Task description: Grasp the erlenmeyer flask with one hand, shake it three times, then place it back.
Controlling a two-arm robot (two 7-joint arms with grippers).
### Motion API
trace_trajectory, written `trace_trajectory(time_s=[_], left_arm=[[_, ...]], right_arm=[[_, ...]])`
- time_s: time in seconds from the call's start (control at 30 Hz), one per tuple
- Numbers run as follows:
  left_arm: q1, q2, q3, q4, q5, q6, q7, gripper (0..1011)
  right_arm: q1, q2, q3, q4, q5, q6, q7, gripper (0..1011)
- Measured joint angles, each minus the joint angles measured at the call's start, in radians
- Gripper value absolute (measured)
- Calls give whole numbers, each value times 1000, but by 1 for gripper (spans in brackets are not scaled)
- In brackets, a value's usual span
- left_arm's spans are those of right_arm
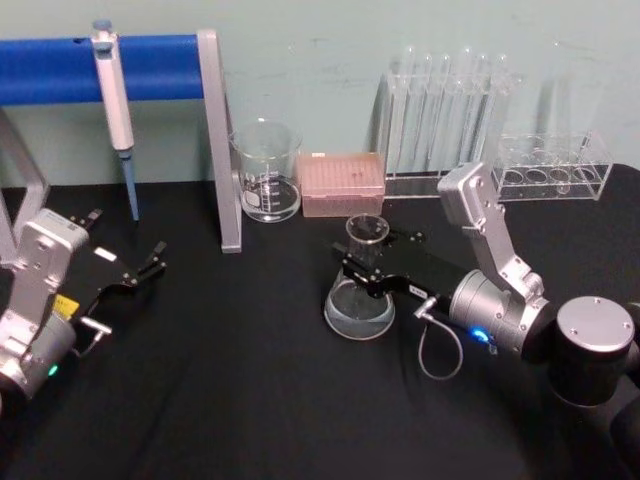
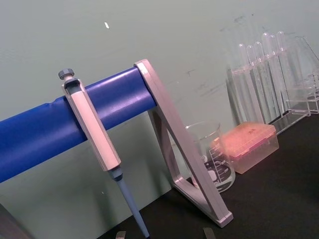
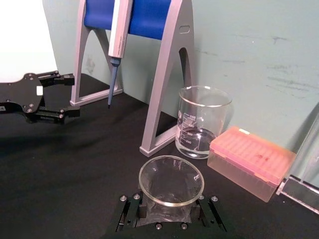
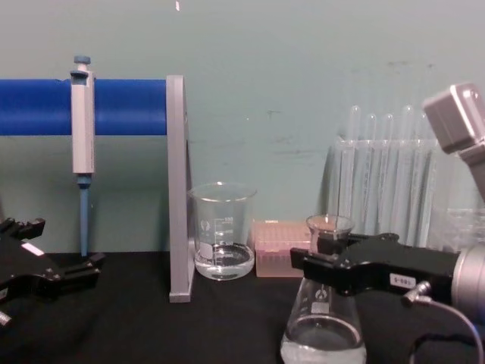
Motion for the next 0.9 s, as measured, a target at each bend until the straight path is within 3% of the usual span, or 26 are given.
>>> trace_trajectory(time_s=[0.9], left_arm=[[0,0,0,0,0,0,0,1001]], right_arm=[[-20,69,54,-234,72,103,-29,449]])
